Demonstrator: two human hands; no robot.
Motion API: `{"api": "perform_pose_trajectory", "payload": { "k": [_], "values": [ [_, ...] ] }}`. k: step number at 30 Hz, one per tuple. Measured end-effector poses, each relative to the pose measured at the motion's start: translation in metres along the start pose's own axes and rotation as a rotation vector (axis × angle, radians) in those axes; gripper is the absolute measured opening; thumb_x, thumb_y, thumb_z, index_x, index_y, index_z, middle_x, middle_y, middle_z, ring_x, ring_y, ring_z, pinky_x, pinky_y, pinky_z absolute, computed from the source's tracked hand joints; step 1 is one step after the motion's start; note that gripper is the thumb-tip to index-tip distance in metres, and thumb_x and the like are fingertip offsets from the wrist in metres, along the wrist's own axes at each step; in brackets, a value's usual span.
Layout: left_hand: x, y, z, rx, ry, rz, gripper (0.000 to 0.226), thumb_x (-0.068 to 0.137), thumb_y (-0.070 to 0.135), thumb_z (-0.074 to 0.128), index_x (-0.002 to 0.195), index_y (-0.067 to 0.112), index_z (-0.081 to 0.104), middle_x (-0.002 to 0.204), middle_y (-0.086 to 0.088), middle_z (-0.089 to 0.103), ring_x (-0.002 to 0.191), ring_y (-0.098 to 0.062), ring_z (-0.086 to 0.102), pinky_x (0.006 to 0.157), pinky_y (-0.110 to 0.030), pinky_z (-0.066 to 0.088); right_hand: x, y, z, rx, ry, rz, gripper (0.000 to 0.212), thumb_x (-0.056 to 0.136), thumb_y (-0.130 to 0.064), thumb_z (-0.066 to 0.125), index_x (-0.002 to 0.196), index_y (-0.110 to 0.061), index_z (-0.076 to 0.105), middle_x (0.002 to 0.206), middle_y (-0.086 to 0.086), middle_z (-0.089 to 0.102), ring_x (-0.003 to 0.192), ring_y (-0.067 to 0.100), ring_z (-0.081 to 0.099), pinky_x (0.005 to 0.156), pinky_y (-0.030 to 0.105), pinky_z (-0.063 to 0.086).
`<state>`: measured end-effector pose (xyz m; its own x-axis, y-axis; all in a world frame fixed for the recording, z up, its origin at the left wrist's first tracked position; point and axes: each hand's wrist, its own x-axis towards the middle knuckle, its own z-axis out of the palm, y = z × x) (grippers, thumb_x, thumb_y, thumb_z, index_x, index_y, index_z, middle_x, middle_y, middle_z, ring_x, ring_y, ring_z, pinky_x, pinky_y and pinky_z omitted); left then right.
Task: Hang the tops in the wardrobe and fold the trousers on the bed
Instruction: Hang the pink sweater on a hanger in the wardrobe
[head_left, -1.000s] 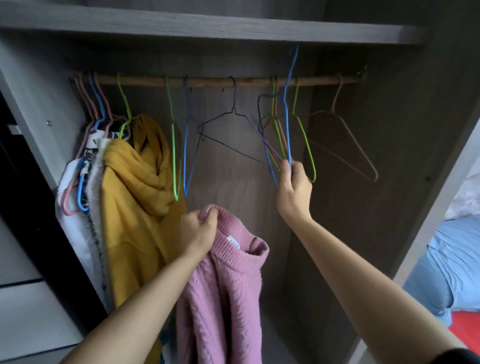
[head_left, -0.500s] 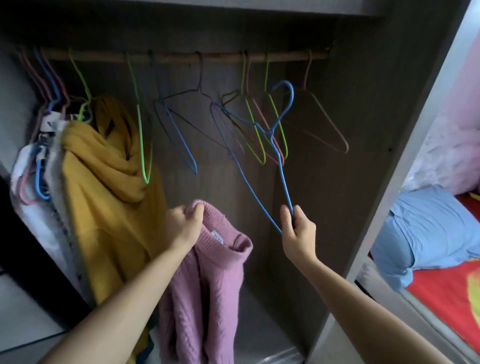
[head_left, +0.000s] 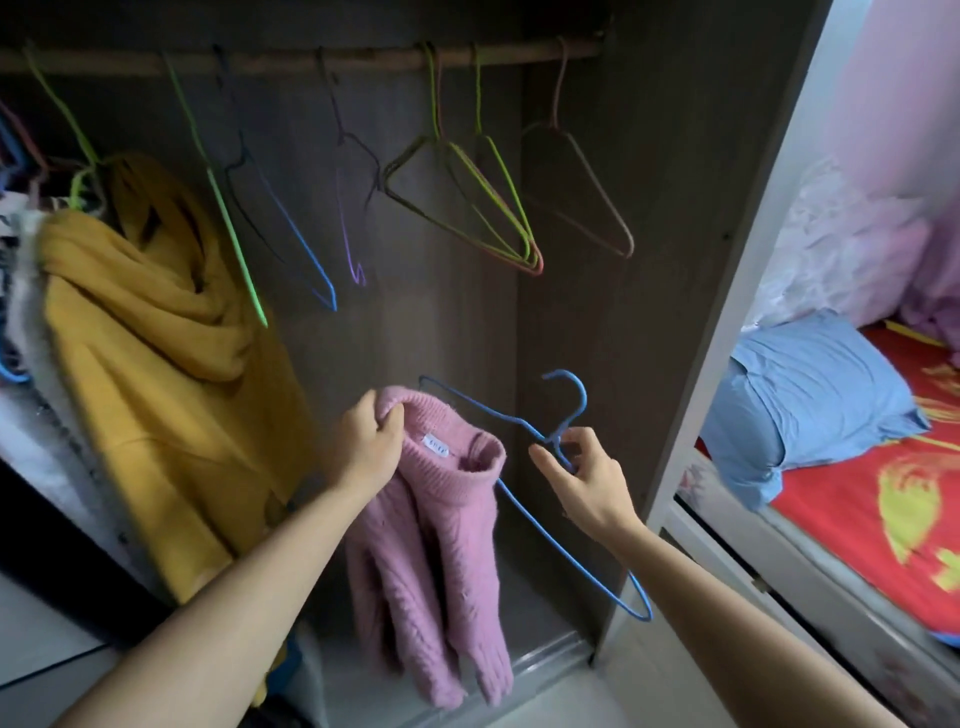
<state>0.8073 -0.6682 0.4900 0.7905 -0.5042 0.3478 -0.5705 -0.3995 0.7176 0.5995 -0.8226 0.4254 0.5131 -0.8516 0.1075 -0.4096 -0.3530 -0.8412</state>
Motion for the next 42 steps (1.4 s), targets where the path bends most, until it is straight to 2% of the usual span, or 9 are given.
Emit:
{"api": "perform_pose_trajectory", "payload": {
  "k": [3, 7, 9, 12, 16, 20, 26, 36, 42],
  "values": [
    [-0.007, 0.007, 0.012, 0.106, -0.064, 0.096, 0.012, 0.095, 0.015, 0.052, 0.086, 0.008, 0.056, 0.092, -0.013, 0.067, 0.084, -0.032, 0.061, 0.070, -0.034, 0.042, -0.010, 0.015, -0.014, -0.093, -0.115, 0.113, 0.047, 0.084, -0.074, 0.051, 0.074, -0.033, 0.070, 0.050, -0.010, 0.059, 0.054, 0.019, 0.066, 0.063, 0.042, 0.060],
    [-0.016, 0.019, 0.033, 0.179, -0.043, 0.109, 0.009, 0.095, 0.015, 0.052, 0.093, 0.010, 0.060, 0.098, -0.017, 0.069, 0.091, -0.038, 0.062, 0.067, -0.033, 0.033, -0.023, 0.026, -0.035, -0.234, 0.066, 0.159, 0.052, 0.095, -0.052, 0.046, 0.069, -0.014, 0.070, 0.057, 0.002, 0.065, 0.064, 0.027, 0.065, 0.070, 0.040, 0.056],
    [-0.016, 0.024, 0.040, 0.135, -0.024, 0.057, 0.014, 0.096, 0.013, 0.052, 0.106, 0.011, 0.063, 0.105, -0.015, 0.069, 0.097, -0.037, 0.061, 0.070, -0.033, 0.036, -0.028, 0.025, -0.050, -0.268, 0.164, 0.104, 0.051, 0.098, -0.044, 0.044, 0.074, -0.007, 0.070, 0.061, 0.007, 0.064, 0.067, 0.031, 0.062, 0.068, 0.040, 0.053],
    [-0.013, 0.028, 0.048, 0.084, 0.002, -0.006, 0.017, 0.095, 0.013, 0.055, 0.110, 0.012, 0.060, 0.109, -0.015, 0.068, 0.102, -0.039, 0.060, 0.075, -0.037, 0.040, -0.037, 0.017, -0.080, -0.308, 0.205, -0.083, 0.053, 0.102, -0.049, 0.038, 0.066, -0.017, 0.059, 0.054, -0.001, 0.056, 0.056, 0.024, 0.054, 0.057, 0.036, 0.044],
    [-0.006, 0.032, 0.049, 0.108, -0.007, -0.012, 0.014, 0.096, 0.016, 0.055, 0.106, 0.011, 0.062, 0.108, -0.014, 0.068, 0.101, -0.038, 0.061, 0.083, -0.044, 0.050, -0.046, -0.001, -0.118, -0.192, 0.083, -0.246, 0.038, 0.101, -0.054, 0.034, 0.092, -0.038, 0.067, 0.066, -0.007, 0.065, 0.068, 0.013, 0.063, 0.069, 0.041, 0.051],
    [-0.001, 0.041, 0.049, 0.107, 0.015, 0.052, 0.012, 0.093, 0.013, 0.057, 0.100, 0.013, 0.067, 0.100, -0.013, 0.071, 0.094, -0.038, 0.062, 0.075, -0.037, 0.045, -0.051, -0.030, -0.141, -0.220, -0.186, -0.280, 0.038, 0.096, -0.061, 0.034, 0.081, -0.049, 0.066, 0.072, 0.001, 0.067, 0.073, 0.018, 0.064, 0.075, 0.045, 0.053],
    [0.002, 0.048, 0.045, 0.167, 0.036, 0.144, 0.021, 0.093, 0.010, 0.056, 0.108, 0.011, 0.071, 0.101, -0.017, 0.069, 0.094, -0.040, 0.062, 0.078, -0.042, 0.047, -0.054, -0.065, -0.165, -0.262, -0.209, -0.352, 0.034, 0.100, -0.051, 0.040, 0.081, -0.044, 0.068, 0.065, -0.015, 0.063, 0.064, 0.012, 0.061, 0.066, 0.036, 0.053],
    [0.005, 0.030, 0.023, 0.276, 0.043, 0.112, 0.023, 0.095, 0.014, 0.057, 0.112, 0.012, 0.072, 0.103, -0.017, 0.069, 0.095, -0.039, 0.062, 0.079, -0.042, 0.048, -0.056, -0.081, -0.164, -0.209, -0.223, -0.373, 0.036, 0.102, -0.046, 0.042, 0.080, -0.037, 0.069, 0.048, -0.011, 0.046, 0.048, 0.007, 0.049, 0.056, 0.021, 0.043],
    [-0.009, 0.037, 0.030, 0.280, -0.025, 0.188, 0.022, 0.090, 0.011, 0.061, 0.108, 0.014, 0.073, 0.099, -0.014, 0.068, 0.093, -0.039, 0.061, 0.075, -0.039, 0.044, -0.037, -0.084, -0.108, -0.260, -0.320, -0.314, 0.038, 0.105, -0.039, 0.042, 0.089, -0.029, 0.075, 0.061, -0.022, 0.059, 0.061, -0.004, 0.055, 0.057, 0.010, 0.038]
  ]
}}
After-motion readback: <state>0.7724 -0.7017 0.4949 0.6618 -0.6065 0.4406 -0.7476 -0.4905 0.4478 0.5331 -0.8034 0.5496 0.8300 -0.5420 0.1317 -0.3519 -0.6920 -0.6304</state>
